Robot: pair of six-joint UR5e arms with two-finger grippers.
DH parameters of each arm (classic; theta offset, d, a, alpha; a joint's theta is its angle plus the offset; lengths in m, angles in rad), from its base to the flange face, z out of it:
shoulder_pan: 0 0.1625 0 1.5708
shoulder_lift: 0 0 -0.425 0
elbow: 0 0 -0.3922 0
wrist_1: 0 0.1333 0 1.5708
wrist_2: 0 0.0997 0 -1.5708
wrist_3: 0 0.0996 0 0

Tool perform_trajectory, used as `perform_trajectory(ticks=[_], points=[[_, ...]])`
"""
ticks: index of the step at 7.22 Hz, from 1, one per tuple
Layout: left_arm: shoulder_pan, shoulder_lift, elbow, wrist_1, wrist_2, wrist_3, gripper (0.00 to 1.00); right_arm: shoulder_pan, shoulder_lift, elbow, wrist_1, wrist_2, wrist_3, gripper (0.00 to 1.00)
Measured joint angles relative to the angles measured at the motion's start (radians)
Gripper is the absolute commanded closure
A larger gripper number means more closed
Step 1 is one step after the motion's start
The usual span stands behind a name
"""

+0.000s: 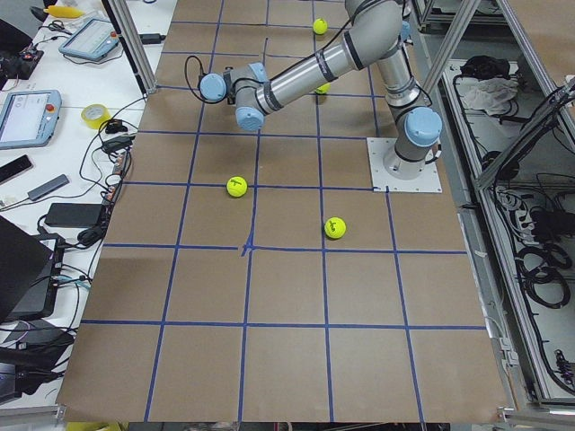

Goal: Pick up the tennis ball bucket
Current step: 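Lift and rotate the can upright with the left gripper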

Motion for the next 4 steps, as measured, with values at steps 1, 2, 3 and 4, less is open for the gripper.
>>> perform_trajectory(ticks=[1,2,3,4], points=[[-0.014,0.022,0.050,-0.001,0.047,-0.096,1.00,0.000,0.001,0.000,0.002,0.000,0.001,0.00],[-0.040,0.035,0.108,-0.005,0.163,-0.148,1.00,-0.001,0.001,0.000,0.004,-0.001,0.002,0.00],[-0.090,0.040,0.164,-0.008,0.329,-0.169,1.00,-0.001,0.000,0.000,0.002,-0.001,0.003,0.00],[-0.146,0.039,0.205,-0.009,0.488,-0.173,1.00,-0.002,0.000,0.000,0.002,-0.002,0.003,0.00]])
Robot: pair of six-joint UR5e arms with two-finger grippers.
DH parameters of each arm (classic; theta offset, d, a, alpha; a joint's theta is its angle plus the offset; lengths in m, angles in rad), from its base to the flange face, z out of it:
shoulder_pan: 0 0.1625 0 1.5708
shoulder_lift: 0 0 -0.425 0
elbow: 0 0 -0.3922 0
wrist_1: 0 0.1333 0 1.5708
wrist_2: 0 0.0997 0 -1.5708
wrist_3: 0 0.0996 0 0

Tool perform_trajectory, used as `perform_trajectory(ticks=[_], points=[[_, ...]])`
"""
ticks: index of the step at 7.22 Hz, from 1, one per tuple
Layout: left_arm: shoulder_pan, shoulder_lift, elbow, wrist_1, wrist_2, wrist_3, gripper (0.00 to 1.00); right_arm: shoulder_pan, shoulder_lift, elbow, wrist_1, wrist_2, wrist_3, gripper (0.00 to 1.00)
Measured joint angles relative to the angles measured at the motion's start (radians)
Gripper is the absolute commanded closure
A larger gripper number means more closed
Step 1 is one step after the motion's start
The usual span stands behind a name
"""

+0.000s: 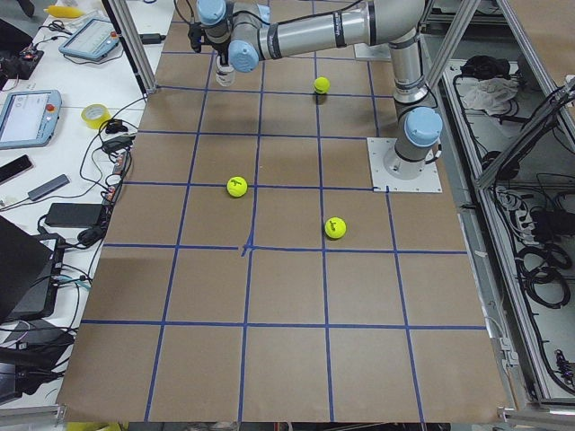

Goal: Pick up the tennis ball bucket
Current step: 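Lift and rotate the can upright with the left gripper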

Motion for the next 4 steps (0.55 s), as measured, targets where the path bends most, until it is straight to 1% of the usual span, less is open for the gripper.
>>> perform_trajectory(ticks=[2,3,4], points=[[-0.113,-0.012,0.035,-0.005,0.267,0.017,1.00,-0.002,0.001,0.000,-0.001,0.002,0.000,0.00],[-0.151,-0.019,0.039,-0.025,0.363,0.051,1.00,-0.013,0.002,0.000,0.001,0.006,0.000,0.00],[-0.173,-0.025,0.039,-0.055,0.430,0.092,1.00,-0.029,0.001,0.000,0.006,0.011,0.001,0.00]])
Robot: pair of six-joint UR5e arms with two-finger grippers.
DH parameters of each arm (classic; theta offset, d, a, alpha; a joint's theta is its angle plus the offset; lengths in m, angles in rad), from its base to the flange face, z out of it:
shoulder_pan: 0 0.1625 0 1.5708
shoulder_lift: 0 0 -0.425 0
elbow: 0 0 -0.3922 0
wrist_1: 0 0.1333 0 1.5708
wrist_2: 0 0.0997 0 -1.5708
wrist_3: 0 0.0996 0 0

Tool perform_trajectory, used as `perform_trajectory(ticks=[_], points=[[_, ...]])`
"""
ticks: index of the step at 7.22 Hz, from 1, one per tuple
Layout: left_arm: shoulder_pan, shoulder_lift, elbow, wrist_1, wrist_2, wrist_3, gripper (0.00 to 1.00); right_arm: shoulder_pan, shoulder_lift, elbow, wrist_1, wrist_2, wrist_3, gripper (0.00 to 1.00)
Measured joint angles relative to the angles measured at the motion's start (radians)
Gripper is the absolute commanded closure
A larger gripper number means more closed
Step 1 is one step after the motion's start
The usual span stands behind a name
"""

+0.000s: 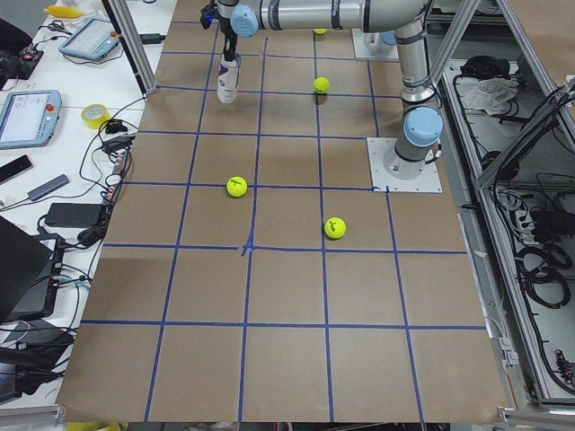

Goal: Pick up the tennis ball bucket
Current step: 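Lift and rotate the can upright with the left gripper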

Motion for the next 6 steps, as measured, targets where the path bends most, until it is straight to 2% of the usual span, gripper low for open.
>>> perform_trajectory(ticks=[3,5,6], points=[[-0.032,-0.021,0.004,-0.019,0.114,0.040,1.00,-0.012,-0.016,-0.003,0.043,0.002,0.074,0.00],[-0.039,-0.032,0.012,-0.018,0.141,0.047,1.00,0.004,-0.033,-0.005,0.068,0.006,0.171,0.00],[-0.039,-0.035,0.014,-0.018,0.130,0.048,1.00,0.018,-0.032,-0.002,0.034,0.003,0.206,0.00]])
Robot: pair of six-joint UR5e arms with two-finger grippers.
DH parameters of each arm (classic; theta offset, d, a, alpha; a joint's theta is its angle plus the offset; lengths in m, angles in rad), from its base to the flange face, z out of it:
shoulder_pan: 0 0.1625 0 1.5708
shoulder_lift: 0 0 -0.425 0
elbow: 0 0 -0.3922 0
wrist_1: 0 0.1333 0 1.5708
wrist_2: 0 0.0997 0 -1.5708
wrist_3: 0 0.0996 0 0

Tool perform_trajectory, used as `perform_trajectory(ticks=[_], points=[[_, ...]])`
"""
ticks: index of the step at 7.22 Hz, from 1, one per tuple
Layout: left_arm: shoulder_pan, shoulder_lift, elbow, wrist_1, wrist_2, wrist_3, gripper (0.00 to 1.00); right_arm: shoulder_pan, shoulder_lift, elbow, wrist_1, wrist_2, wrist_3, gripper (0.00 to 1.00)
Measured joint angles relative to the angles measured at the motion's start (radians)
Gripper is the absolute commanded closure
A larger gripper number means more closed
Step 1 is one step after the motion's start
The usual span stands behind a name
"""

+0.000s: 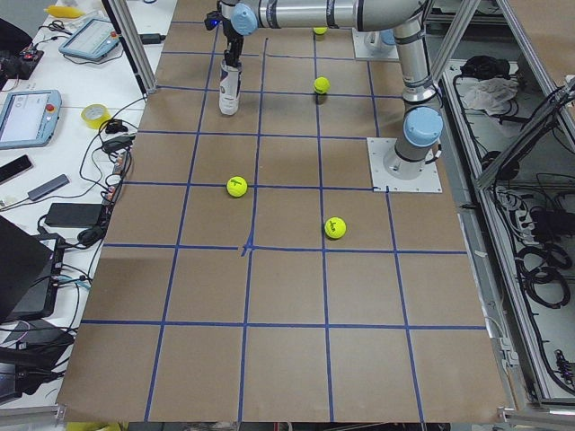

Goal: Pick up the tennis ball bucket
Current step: 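Lift and rotate the can upright with the left gripper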

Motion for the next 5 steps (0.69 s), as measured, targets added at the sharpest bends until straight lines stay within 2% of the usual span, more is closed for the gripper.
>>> perform_trajectory(ticks=[3,4,5], points=[[0.000,-0.017,0.002,-0.004,-0.060,0.003,1.00,0.022,-0.011,0.058,-0.067,-0.017,0.187,0.00],[0.001,-0.021,0.002,-0.006,-0.070,0.004,0.69,0.022,-0.017,0.071,-0.071,-0.030,0.225,0.00],[0.000,-0.022,0.001,-0.008,-0.074,0.004,0.01,0.023,-0.020,0.077,-0.072,-0.045,0.242,0.00]])
